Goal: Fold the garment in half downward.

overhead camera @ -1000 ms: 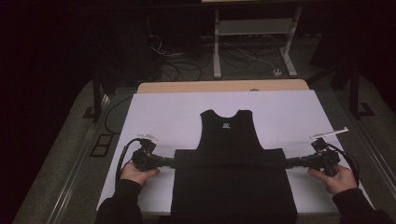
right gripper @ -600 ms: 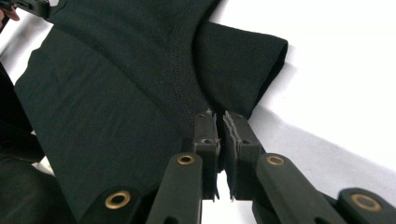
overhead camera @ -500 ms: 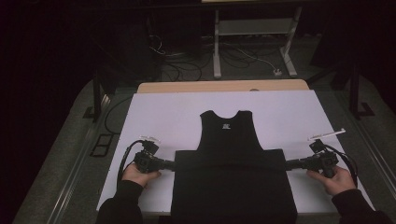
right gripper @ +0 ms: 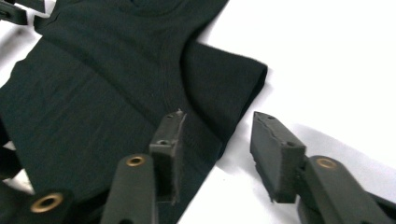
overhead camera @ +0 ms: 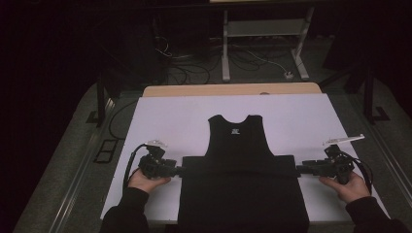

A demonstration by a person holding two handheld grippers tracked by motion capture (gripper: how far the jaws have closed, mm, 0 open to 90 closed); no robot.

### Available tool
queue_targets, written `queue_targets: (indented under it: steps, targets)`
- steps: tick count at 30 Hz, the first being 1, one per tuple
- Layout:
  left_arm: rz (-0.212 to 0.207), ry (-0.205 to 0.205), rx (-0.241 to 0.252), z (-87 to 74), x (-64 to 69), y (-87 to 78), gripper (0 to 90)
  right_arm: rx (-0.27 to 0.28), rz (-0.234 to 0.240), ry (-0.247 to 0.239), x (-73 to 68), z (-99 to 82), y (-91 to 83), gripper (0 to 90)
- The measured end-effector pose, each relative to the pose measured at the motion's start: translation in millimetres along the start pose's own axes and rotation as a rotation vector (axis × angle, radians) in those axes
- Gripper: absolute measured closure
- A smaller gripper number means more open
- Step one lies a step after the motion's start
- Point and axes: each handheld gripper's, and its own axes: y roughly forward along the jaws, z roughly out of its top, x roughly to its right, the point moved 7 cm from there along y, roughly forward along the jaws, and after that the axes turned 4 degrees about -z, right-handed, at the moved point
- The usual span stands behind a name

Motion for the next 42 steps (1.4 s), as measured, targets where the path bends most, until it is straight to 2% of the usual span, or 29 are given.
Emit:
queue_targets:
  steps: [3, 6, 8, 10, 11, 13, 15, 16, 19, 21, 25, 29, 33, 42]
  targets:
    - [0.017, 0.028, 0.061, 9.1, 0.3, -5.5, 29.3, 0.031, -0.005, -0.009, -1.7, 3.6, -2.5, 42.8]
    - [0.020, 0.036, 0.078, 13.7, -0.5, -8.2, 26.0, 0.047, -0.009, -0.013, -2.2, 6.8, -3.9, 38.3]
    - [0.004, 0.032, 0.094, 17.5, 0.3, -10.4, 20.0, 0.071, -0.011, -0.024, -3.2, 11.4, -6.2, 31.6]
    - [0.004, 0.038, 0.096, 18.2, 0.4, -11.1, 15.9, 0.073, -0.011, -0.021, -3.5, 12.7, -7.1, 29.0]
    - [-0.002, 0.037, 0.101, 19.3, 1.0, -11.1, 13.7, 0.075, -0.015, -0.014, -3.4, 14.9, -7.5, 21.4]
    - [-0.008, 0.045, 0.099, 20.6, 1.7, -11.0, 11.7, 0.076, -0.022, -0.016, -2.4, 17.0, -6.9, 15.1]
    - [-0.009, 0.054, 0.101, 22.4, 2.5, -10.0, 9.5, 0.075, -0.027, -0.013, -1.9, 18.1, -6.8, 12.9]
    - [-0.015, 0.053, 0.095, 23.4, 2.6, -9.3, 5.6, 0.075, -0.029, -0.015, -1.5, 19.3, -6.8, 12.1]
    - [-0.018, 0.048, 0.091, 27.6, 0.8, -7.5, 0.0, 0.084, -0.039, -0.015, -0.8, 23.3, -7.1, 0.0]
    - [-0.024, 0.047, 0.092, 29.9, -0.5, -6.4, 0.0, 0.086, -0.035, -0.024, -1.5, 26.2, -7.5, 0.0]
    - [-0.001, 0.075, 0.089, 34.8, -1.6, -6.1, 0.0, 0.099, -0.038, -0.047, -1.9, 34.5, -8.2, 0.0]
    - [0.021, 0.073, 0.090, 38.6, -4.1, -7.9, 0.0, 0.091, -0.033, -0.064, -3.4, 39.8, -6.9, 0.0]
    - [0.030, 0.068, 0.107, 41.1, -7.0, -9.3, 0.0, 0.089, -0.035, -0.065, -2.7, 43.6, -5.9, 0.0]
    - [0.036, 0.099, 0.103, 53.7, -6.3, -8.9, 0.0, 0.106, -0.040, -0.070, 1.4, 53.7, -8.9, 0.0]
